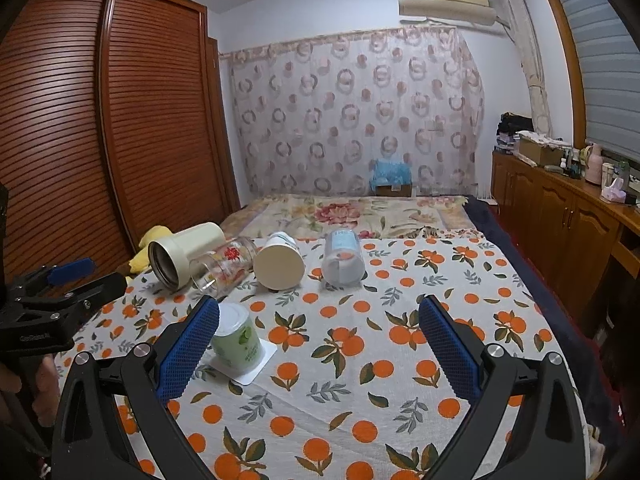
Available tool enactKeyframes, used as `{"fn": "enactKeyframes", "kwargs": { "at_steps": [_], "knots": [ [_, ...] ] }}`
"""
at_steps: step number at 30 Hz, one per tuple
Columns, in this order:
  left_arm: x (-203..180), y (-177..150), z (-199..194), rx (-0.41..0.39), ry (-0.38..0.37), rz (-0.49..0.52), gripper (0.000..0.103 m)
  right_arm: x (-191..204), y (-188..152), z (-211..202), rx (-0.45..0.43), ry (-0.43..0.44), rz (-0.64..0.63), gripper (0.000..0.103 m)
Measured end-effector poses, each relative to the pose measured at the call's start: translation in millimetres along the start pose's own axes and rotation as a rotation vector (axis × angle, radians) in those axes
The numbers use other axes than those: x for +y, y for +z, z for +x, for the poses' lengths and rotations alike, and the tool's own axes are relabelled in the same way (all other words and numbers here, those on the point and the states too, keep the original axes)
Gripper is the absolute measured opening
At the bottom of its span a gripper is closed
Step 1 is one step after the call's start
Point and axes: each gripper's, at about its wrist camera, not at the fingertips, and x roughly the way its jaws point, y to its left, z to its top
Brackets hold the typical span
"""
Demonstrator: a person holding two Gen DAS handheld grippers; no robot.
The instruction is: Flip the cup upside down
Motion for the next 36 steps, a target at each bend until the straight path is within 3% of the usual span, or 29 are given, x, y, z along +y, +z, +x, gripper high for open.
{"fn": "enactKeyframes", "kwargs": {
  "at_steps": [36],
  "knots": [
    [-1.0,-3.2,-1.6,-0.007,0.004,-0.004,0.095,-2.6,0.0,-1.7,-0.009,-0.004,0.000,0.100]
  ]
}}
